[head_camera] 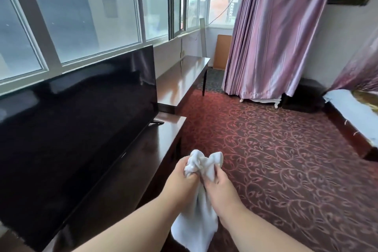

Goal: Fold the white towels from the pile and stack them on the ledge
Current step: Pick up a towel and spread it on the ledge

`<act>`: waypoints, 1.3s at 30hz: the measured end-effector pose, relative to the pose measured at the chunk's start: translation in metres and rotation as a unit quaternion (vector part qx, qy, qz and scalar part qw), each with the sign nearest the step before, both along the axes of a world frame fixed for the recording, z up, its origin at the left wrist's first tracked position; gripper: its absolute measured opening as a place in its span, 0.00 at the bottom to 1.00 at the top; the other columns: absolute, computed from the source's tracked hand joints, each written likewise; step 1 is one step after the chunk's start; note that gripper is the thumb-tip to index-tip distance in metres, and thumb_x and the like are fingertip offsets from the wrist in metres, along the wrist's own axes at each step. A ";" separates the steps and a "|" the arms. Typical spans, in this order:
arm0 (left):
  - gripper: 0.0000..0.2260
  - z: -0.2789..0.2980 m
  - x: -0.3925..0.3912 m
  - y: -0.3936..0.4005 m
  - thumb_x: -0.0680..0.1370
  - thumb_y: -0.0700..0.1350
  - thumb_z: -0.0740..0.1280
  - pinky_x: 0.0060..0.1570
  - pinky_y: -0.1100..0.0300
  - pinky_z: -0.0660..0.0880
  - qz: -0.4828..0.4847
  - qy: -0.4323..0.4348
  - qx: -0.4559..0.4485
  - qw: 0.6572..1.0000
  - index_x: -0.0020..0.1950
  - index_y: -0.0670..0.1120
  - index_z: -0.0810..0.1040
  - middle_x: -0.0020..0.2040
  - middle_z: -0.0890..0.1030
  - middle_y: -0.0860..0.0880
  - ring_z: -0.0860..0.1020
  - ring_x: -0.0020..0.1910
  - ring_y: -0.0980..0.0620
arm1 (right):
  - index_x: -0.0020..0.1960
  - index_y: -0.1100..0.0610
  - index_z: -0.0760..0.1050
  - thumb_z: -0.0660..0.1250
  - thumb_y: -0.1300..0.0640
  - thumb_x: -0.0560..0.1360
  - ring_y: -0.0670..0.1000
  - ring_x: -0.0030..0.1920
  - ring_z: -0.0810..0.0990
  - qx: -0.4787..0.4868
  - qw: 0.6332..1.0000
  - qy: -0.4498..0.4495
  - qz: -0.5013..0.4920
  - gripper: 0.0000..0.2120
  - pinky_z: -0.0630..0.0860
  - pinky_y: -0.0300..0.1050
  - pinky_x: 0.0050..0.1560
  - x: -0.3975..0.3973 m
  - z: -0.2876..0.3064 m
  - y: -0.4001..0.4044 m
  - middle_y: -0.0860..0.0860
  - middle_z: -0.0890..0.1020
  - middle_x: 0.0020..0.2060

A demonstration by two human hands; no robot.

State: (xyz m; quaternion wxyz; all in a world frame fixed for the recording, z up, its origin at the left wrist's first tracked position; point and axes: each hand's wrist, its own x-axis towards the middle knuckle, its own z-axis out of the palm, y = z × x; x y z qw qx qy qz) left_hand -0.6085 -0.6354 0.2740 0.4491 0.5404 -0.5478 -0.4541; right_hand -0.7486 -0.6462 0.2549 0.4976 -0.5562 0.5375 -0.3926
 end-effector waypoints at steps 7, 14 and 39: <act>0.24 -0.021 0.005 -0.181 0.84 0.56 0.51 0.63 0.41 0.73 -0.028 0.180 0.058 0.982 0.58 0.41 0.80 0.55 0.83 0.39 0.80 0.59 0.41 | 0.60 0.27 0.70 0.71 0.35 0.72 0.34 0.50 0.82 0.009 1.000 0.007 0.007 0.18 0.77 0.34 0.49 0.001 0.000 -0.173 0.35 0.84 0.49; 0.16 0.003 0.010 -0.378 0.76 0.52 0.62 0.50 0.57 0.79 -0.104 0.220 0.092 0.965 0.54 0.45 0.84 0.54 0.84 0.40 0.82 0.56 0.45 | 0.60 0.24 0.64 0.71 0.42 0.74 0.28 0.44 0.79 0.000 0.999 0.043 -0.032 0.22 0.71 0.29 0.43 -0.008 0.020 -0.363 0.31 0.80 0.42; 0.18 -0.007 0.003 -0.972 0.80 0.41 0.61 0.71 0.37 0.64 0.050 0.307 0.145 0.939 0.67 0.33 0.71 0.64 0.75 0.30 0.74 0.65 0.33 | 0.78 0.41 0.59 0.74 0.42 0.71 0.42 0.65 0.75 -0.022 0.977 0.051 0.204 0.40 0.71 0.46 0.68 -0.009 0.005 -1.034 0.41 0.76 0.66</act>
